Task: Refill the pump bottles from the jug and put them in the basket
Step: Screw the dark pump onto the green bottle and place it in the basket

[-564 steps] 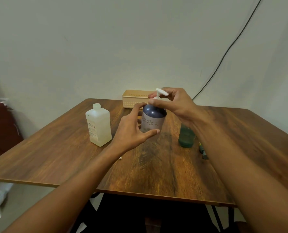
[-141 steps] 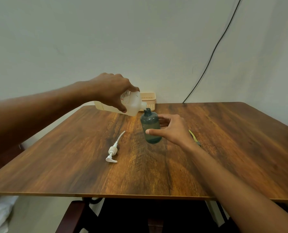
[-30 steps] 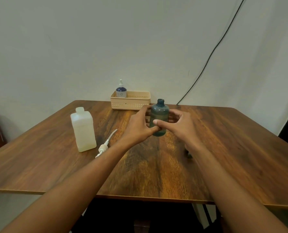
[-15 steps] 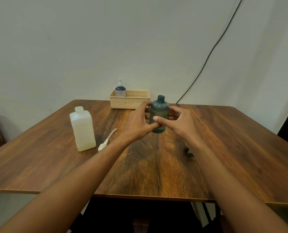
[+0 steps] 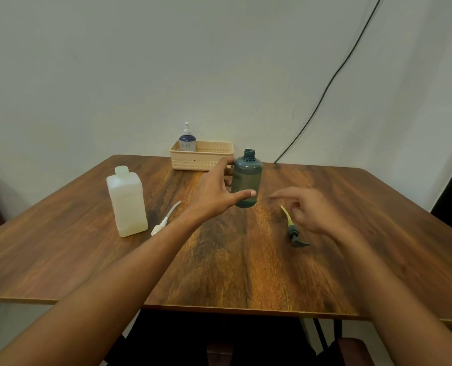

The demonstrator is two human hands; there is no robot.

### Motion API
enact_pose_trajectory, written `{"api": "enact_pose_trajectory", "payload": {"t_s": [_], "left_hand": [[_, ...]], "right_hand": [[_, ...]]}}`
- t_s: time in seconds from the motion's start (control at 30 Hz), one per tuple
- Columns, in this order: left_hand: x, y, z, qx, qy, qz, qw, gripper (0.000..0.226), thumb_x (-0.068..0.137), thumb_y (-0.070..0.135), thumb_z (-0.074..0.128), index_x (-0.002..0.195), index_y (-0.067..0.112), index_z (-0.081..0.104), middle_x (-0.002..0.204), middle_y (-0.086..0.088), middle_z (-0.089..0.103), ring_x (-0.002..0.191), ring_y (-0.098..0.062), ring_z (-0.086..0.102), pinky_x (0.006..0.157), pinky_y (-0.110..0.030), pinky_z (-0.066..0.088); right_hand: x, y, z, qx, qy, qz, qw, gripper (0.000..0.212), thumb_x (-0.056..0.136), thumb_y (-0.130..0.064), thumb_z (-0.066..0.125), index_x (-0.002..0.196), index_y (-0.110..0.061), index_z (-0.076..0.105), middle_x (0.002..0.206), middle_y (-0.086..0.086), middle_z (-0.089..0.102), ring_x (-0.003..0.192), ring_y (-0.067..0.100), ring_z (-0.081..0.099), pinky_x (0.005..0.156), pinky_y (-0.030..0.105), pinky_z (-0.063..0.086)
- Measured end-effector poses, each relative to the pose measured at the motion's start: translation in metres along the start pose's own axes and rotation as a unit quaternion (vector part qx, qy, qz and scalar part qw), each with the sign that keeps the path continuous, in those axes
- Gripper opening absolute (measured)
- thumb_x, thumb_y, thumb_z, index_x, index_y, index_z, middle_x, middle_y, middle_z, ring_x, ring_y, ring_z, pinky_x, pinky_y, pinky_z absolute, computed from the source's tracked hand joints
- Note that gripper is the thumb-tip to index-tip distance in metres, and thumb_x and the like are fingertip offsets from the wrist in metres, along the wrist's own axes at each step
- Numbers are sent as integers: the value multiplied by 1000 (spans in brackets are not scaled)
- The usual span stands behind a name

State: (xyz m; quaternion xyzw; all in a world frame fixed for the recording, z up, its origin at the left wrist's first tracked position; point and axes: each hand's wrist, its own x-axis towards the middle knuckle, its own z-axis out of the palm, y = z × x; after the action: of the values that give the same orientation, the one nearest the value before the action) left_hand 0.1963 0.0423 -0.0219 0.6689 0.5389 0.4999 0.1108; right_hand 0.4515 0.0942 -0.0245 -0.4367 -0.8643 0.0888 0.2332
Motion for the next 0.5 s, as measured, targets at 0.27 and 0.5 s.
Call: {"api": "enact_pose_trajectory", "payload": {"t_s": [0.27, 0.5], "left_hand": [[0, -2, -1, -16, 4, 2, 1000, 84, 74, 45, 90, 143, 24, 47, 137, 0, 61, 110, -10, 61, 84, -23, 57], [-2, -9, -3, -19, 6, -10, 1000, 83, 73, 46, 90, 142, 28, 47, 137, 2, 62, 105, -4, 60, 80, -18, 54]], "right_hand": [[-7, 23, 13, -102, -159, -43, 981, 66, 89, 10, 69, 137, -35, 70, 158, -11, 55, 150, 12, 47, 120, 30, 38], [-9, 25, 16, -100, -187, -27, 977, 45, 102, 0, 61, 133, -31, 73, 159, -11, 54, 152, 13, 44, 126, 39, 38]]}}
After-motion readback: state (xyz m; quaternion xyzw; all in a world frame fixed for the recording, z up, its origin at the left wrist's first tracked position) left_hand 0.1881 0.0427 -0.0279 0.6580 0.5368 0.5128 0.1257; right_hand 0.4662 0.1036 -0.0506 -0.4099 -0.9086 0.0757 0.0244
